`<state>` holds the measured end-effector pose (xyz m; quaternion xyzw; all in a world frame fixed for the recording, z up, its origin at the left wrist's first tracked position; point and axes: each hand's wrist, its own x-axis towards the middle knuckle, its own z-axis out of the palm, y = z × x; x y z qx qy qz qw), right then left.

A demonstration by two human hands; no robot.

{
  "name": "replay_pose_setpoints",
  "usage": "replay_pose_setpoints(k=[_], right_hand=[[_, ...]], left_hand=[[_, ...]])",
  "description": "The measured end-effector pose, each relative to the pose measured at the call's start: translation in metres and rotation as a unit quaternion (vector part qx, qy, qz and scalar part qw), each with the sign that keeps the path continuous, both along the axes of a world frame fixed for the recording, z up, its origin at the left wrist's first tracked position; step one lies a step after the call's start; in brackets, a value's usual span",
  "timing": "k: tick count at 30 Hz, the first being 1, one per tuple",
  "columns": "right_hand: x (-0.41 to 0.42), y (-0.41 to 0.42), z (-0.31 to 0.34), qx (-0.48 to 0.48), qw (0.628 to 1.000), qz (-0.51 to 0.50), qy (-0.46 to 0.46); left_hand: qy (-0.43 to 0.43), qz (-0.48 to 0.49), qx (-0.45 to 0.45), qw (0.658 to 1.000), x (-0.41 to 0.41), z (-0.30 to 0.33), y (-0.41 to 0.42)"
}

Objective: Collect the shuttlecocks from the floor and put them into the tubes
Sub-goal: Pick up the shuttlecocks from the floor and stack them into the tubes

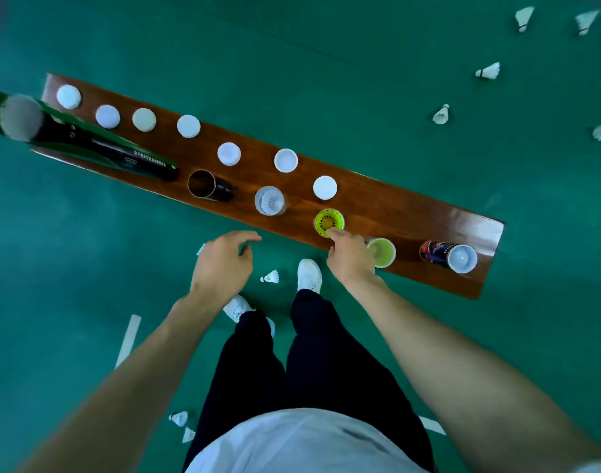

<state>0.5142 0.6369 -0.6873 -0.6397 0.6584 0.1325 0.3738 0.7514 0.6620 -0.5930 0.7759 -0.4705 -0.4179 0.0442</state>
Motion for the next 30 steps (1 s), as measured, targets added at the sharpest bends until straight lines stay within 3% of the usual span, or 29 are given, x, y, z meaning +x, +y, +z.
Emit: replay_pose_setpoints(k=[12,15,21,30], right_hand=[[0.040,0.038,0.050,-0.063,0.989,-0.017,-0.135],[0.066,0.063,0.061,-0.067,0.985,0.004,-0.158],[0.140,0.152,0.069,-0.057,0.983,0.056,-0.166],[0.210,0.306,0.053,-0.057,0.981,0.030,-0.181]], left_hand=[[-0.043,0.039,-0.028,0.998,0.053,0.036,0.060],[-0.044,0.095,-0.041,0.994,0.086,0.044,0.096],[-0.073,0.221,-0.058,0.971,0.171,0.048,0.227],[-0.060,0.286,-0.011,0.956,0.241,0.010,0.440]])
